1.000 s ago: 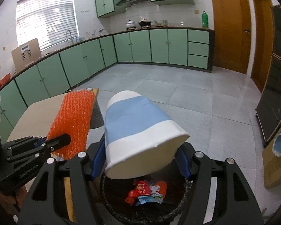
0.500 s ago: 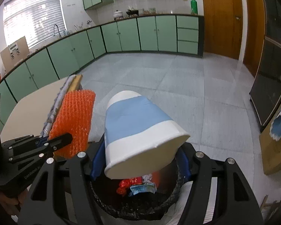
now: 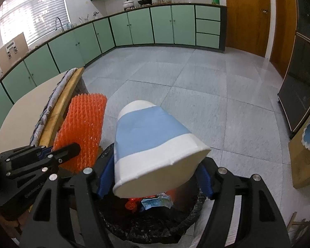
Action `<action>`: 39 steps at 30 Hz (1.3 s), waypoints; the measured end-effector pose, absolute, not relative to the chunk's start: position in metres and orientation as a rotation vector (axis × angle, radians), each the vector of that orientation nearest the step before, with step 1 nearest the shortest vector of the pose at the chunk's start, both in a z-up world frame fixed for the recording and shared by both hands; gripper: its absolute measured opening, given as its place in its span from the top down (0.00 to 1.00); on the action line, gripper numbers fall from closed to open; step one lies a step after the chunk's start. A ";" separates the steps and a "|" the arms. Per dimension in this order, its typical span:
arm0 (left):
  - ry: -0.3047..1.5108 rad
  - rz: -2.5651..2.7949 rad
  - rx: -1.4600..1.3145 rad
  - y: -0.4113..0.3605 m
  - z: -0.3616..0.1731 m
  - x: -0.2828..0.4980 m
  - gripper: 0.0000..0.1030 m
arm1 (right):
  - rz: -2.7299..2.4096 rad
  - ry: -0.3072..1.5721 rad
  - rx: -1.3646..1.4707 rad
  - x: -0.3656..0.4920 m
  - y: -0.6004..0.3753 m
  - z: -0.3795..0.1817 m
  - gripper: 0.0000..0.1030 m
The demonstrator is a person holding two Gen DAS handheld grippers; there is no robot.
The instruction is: Collect trash
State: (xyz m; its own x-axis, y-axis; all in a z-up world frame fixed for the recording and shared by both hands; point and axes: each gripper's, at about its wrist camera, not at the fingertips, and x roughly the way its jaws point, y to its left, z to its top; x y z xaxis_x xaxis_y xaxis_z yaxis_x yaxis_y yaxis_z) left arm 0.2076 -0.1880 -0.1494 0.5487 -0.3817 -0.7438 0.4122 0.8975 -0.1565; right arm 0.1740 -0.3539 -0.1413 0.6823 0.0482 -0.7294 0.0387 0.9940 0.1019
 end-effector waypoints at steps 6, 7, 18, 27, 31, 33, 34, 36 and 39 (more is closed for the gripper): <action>0.892 -0.469 0.013 -0.183 -0.153 0.215 0.68 | -0.001 0.840 0.079 0.183 -0.354 -0.150 0.20; 0.892 -0.465 0.009 -0.182 -0.152 0.216 0.66 | -0.006 0.841 0.073 0.183 -0.354 -0.151 0.20; 0.847 -0.417 -0.026 -0.158 -0.138 0.217 0.39 | -0.061 0.806 0.054 0.179 -0.351 -0.140 0.06; 0.767 -0.380 -0.020 -0.140 -0.105 0.204 0.23 | -0.022 0.783 0.103 0.170 -0.347 -0.116 0.05; 0.736 -0.367 -0.023 -0.131 -0.089 0.195 0.17 | -0.006 0.765 0.124 0.164 -0.345 -0.100 0.05; 0.719 -0.356 -0.021 -0.126 -0.081 0.190 0.13 | -0.001 0.758 0.122 0.162 -0.341 -0.092 0.05; 0.712 -0.354 -0.022 -0.124 -0.078 0.188 0.12 | 0.005 0.754 0.122 0.160 -0.340 -0.087 0.05; 0.701 -0.346 -0.025 -0.121 -0.071 0.183 0.10 | 0.014 0.746 0.122 0.156 -0.336 -0.080 0.05; 0.681 -0.339 -0.033 -0.113 -0.060 0.173 0.08 | 0.027 0.729 0.113 0.146 -0.327 -0.068 0.05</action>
State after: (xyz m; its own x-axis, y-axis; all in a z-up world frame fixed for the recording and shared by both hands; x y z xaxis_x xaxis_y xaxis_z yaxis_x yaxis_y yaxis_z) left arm 0.1732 -0.1127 -0.0599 0.7243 -0.3179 -0.6118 0.2964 0.9448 -0.1400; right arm 0.1464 -0.3275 -0.0685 0.7457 0.0638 -0.6632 0.0149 0.9936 0.1123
